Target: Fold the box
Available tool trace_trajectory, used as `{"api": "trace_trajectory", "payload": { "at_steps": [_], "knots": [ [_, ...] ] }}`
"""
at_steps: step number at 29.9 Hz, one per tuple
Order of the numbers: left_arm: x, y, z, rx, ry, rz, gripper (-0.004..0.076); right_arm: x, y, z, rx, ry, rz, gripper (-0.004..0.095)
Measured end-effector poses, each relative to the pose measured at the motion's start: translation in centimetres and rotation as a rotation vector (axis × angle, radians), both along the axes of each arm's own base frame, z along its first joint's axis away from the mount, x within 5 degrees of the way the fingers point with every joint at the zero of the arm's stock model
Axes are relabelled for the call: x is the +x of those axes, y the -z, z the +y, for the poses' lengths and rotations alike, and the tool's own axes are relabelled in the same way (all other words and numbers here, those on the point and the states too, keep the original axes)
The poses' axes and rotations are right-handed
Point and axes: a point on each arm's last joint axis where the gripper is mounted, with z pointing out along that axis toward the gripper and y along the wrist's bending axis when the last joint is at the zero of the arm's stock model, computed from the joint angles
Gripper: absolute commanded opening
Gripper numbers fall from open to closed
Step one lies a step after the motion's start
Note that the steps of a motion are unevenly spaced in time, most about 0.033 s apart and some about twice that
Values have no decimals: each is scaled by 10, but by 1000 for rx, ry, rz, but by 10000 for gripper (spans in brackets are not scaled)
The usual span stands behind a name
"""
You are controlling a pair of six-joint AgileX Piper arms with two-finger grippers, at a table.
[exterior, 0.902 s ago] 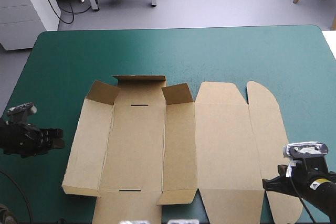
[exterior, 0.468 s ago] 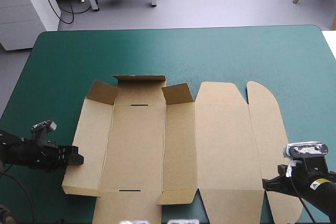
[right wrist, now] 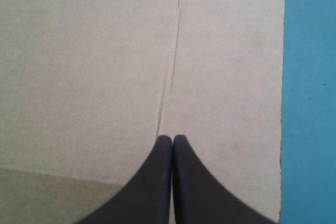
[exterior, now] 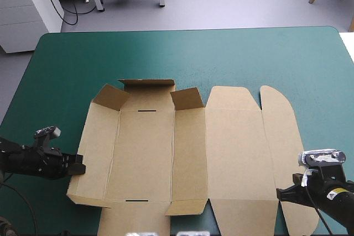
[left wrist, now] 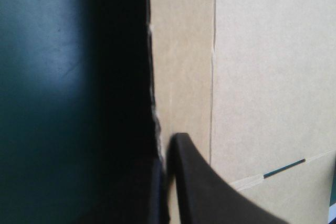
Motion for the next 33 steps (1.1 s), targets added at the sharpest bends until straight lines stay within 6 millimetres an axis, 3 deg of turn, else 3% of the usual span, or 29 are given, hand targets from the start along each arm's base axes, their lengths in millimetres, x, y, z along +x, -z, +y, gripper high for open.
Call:
{"api": "trace_trajectory", "payload": {
  "at_steps": [12,21,33],
  "knots": [
    [0,0,0,-4,8,-3,-6,0,0,0,0,0,-3,-19],
    [0,0,1,9,29,-17,167,0,0,0,0,0,-3,-19],
    [-2,4,-1,4,30,-12,176,0,0,0,0,0,-3,-19]
  ]
}}
